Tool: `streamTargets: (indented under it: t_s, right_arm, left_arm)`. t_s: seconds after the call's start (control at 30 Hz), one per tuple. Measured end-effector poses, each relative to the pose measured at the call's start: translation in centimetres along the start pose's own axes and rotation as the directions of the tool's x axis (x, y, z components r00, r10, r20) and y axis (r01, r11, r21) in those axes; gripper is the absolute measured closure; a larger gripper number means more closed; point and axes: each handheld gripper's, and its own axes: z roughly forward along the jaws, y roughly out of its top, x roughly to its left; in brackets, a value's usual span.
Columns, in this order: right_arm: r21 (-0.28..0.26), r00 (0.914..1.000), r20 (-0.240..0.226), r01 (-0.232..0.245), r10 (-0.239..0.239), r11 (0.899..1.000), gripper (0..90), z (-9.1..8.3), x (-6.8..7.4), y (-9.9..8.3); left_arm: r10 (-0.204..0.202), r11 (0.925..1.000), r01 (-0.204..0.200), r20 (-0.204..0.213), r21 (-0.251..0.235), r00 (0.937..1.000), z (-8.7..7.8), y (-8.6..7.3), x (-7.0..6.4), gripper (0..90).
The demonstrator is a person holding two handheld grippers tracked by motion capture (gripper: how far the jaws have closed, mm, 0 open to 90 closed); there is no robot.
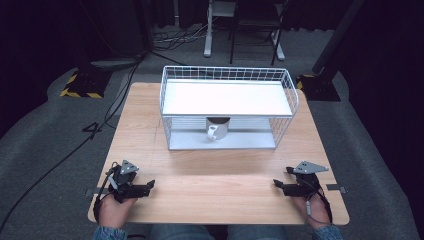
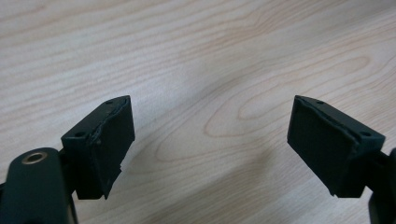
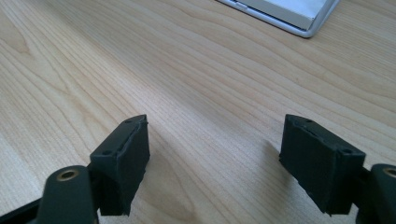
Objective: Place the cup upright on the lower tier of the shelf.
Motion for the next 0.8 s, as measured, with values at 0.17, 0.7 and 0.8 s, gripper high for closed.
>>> streamTargets:
  t_s: [0.17,0.7,0.8]
  right_arm:
    - [0.0,1.0,0.0,0.0,0.0,1.0,23.9,0.0,0.0,0.0]
    - [-0.001,1.0,0.003,0.004,-0.004,1.0,23.9,0.0,0.1,0.0]
    - [-0.002,1.0,0.002,0.008,-0.008,1.0,23.9,0.0,0.0,0.0]
  left_arm:
    - [0.008,0.9995,-0.008,-0.014,0.029,0.9999,0.4,-0.1,0.0,14.9]
    - [0.046,0.9981,-0.047,-0.028,-0.04,0.9986,1.0,-1.0,0.2,4.2]
    - [0.046,0.9981,-0.047,-0.028,-0.04,0.9986,1.0,-1.0,0.2,4.2]
